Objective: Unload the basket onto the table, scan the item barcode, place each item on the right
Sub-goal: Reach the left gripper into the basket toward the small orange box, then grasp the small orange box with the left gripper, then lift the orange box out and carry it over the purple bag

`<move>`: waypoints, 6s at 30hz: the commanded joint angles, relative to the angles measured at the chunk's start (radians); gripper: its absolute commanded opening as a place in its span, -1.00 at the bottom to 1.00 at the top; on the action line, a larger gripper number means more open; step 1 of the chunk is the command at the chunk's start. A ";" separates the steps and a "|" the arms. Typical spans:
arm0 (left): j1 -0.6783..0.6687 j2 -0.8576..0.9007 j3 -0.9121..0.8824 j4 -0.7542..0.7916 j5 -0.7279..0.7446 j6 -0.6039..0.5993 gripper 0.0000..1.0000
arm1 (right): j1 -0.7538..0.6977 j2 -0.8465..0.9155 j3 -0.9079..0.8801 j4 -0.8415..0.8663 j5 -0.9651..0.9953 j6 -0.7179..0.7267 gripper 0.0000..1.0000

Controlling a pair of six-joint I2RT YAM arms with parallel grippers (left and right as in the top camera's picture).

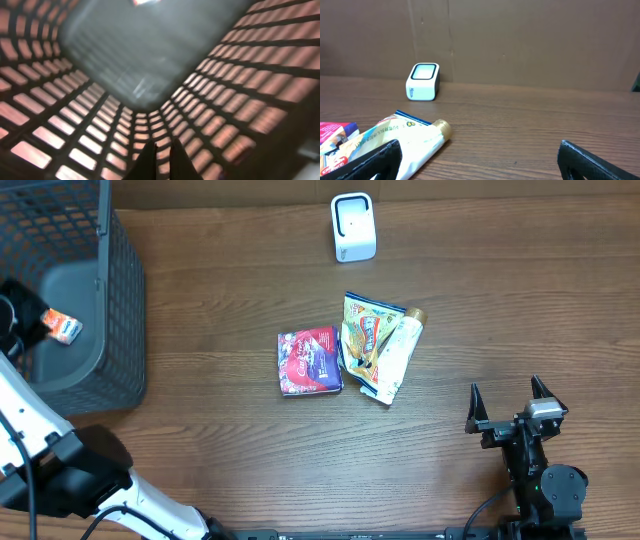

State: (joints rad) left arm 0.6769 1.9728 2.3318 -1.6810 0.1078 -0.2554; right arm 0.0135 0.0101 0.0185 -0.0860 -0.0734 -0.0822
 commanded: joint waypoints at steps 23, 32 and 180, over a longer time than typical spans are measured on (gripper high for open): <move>0.089 -0.047 -0.201 -0.009 -0.219 -0.193 -0.92 | -0.003 -0.007 -0.010 0.006 0.003 0.004 1.00; 0.171 -0.159 -0.336 -0.009 -0.218 -0.220 -0.91 | -0.003 -0.007 -0.010 0.006 0.003 0.004 1.00; -0.869 -0.251 -0.457 0.283 0.145 -0.067 -0.91 | -0.003 -0.007 -0.010 0.006 0.003 0.004 1.00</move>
State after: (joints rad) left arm -0.0959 1.7046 1.9587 -1.4204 0.2874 -0.3328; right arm 0.0135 0.0101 0.0185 -0.0860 -0.0734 -0.0814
